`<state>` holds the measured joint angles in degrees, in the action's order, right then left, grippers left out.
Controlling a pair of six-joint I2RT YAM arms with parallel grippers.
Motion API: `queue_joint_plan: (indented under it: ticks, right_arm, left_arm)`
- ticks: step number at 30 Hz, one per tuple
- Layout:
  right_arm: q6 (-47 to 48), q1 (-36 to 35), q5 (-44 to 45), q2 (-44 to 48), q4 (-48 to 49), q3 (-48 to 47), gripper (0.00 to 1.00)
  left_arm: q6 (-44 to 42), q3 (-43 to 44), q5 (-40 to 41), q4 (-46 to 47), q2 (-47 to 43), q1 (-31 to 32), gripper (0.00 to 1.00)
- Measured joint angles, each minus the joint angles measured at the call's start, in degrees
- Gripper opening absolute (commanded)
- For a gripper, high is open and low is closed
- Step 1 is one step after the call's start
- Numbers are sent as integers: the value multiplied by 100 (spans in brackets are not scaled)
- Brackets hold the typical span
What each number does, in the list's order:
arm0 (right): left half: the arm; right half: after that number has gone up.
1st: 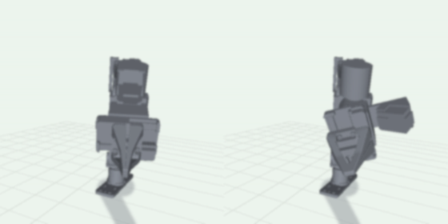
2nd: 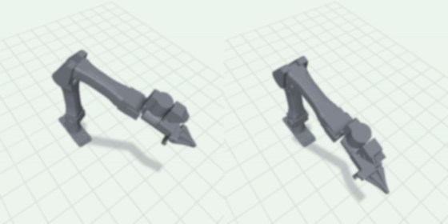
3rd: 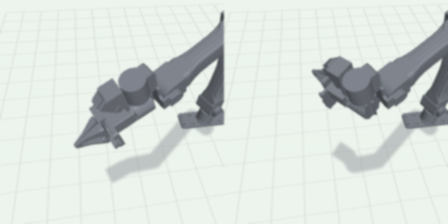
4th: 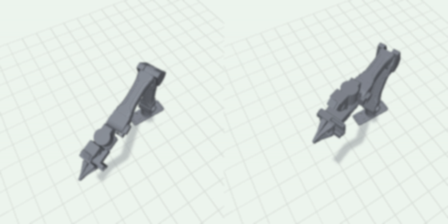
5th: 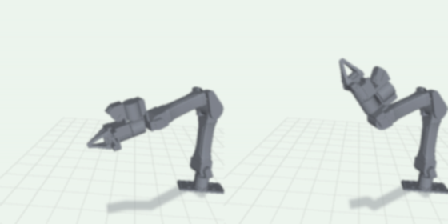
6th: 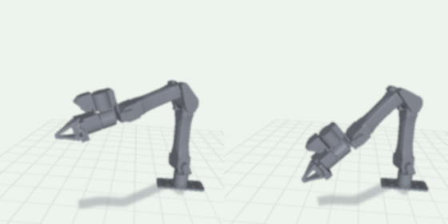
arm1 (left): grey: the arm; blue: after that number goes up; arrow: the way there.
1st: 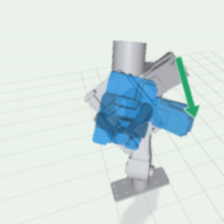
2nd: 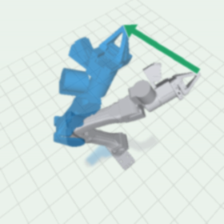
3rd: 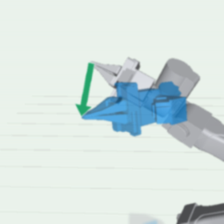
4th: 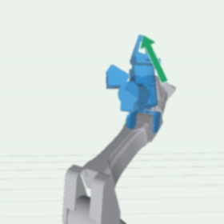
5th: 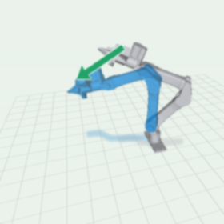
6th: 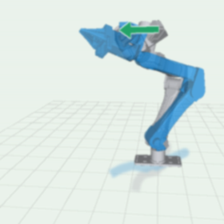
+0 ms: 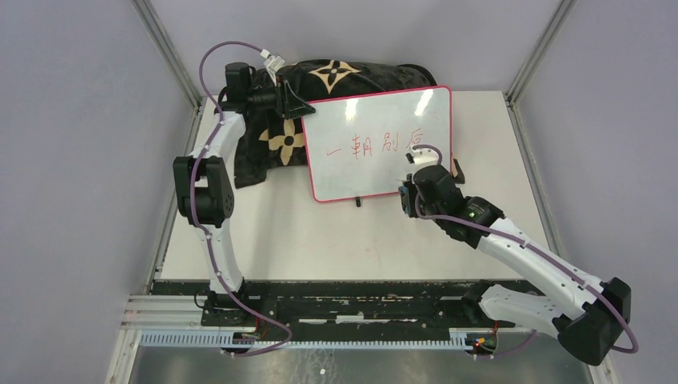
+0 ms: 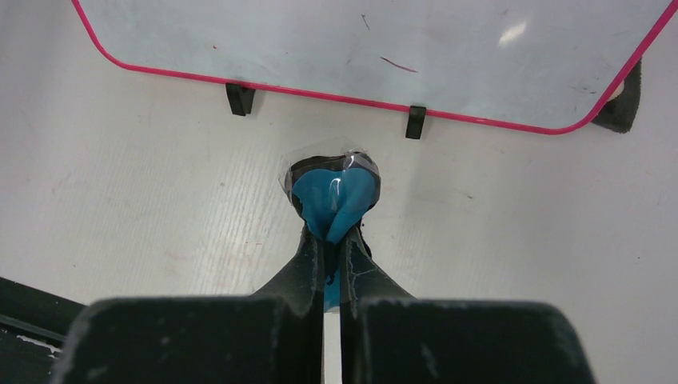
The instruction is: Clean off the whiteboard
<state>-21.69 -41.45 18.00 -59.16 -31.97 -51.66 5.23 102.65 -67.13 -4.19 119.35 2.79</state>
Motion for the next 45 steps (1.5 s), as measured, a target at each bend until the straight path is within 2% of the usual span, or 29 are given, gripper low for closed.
queue_joint_plan:
  ticks: [12,17,21,26,33,40,45]
  right_arm:
    - [162,0,245,-227,116,-225,1]
    - [229,0,361,-358,155,-361,1]
    - [271,0,525,-404,162,-376,1]
    - [407,0,776,-511,304,-479,1]
    - [654,28,1115,-935,584,-911,1]
    - [988,306,1392,-1335,1132,-1104,1]
    - [1165,863,1272,-1711,1541,-1191,0]
  left_arm:
    - [0,0,-236,-11,0,20,59]
    - [0,0,-308,-15,0,22,53]
    - [0,0,-350,-17,0,24,45]
    - [-2,0,-363,-42,0,24,28]
    - [-7,0,-455,-114,2,17,14]
    - [-9,39,-520,-197,13,13,4]
    - [-28,175,-549,-372,92,13,3]
